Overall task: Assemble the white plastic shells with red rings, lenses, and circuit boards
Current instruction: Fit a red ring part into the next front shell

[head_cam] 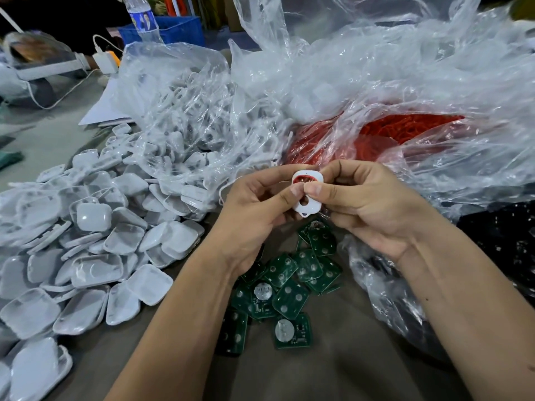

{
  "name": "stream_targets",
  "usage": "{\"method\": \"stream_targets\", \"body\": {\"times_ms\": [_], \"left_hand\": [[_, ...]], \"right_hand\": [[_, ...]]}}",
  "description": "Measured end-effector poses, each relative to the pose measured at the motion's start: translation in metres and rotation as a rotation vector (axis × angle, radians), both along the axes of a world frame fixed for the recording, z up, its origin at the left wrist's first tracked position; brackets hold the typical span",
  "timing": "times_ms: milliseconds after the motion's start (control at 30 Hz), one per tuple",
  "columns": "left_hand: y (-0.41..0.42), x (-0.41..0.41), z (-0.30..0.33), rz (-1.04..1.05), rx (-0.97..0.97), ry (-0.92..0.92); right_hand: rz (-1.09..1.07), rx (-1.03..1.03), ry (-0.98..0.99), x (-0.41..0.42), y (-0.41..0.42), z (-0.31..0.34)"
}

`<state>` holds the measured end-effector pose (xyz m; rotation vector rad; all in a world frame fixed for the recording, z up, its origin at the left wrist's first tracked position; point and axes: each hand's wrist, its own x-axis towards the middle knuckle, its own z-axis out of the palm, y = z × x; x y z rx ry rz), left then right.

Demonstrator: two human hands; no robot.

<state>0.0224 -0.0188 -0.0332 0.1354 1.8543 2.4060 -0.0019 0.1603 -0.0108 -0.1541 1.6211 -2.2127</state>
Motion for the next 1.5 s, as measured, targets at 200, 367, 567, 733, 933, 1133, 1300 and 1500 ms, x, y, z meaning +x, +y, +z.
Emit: {"method": "stream_targets", "body": {"times_ms": [200, 367, 567, 733, 933, 1133, 1300, 1500], "left_hand": [[0.004, -0.003, -0.002, 0.224, -0.195, 0.168], [0.006, -0.004, -0.002, 0.301, -0.324, 0.284], [0.006, -0.003, -0.001, 0.263, -0.128, 0.203], [0.003, -0.002, 0.002, 0.143, 0.088, 0.089], [-0.001, -0.003, 0.004, 0.089, 0.173, 0.036], [-0.001, -0.003, 0.005, 0.111, 0.114, 0.105], [-0.010, -0.003, 0.005, 0.033, 0.157, 0.022], [-0.007, -0.004, 0.005, 0.097, 0.105, 0.053]], "right_hand": [[-0.307, 0.235, 0.278, 0.000, -0.011, -0.010], [-0.438, 0.469, 0.556, -0.003, -0.011, -0.017], [-0.418, 0.487, 0.651, -0.005, -0.010, -0.018], [-0.351, 0.383, 0.673, -0.007, -0.009, -0.017], [-0.336, 0.343, 0.664, -0.008, -0.007, -0.017], [-0.351, 0.413, 0.739, -0.006, -0.006, -0.015], [-0.382, 0.458, 0.785, -0.007, -0.006, -0.014], [-0.356, 0.512, 0.806, -0.007, -0.006, -0.016]]}}
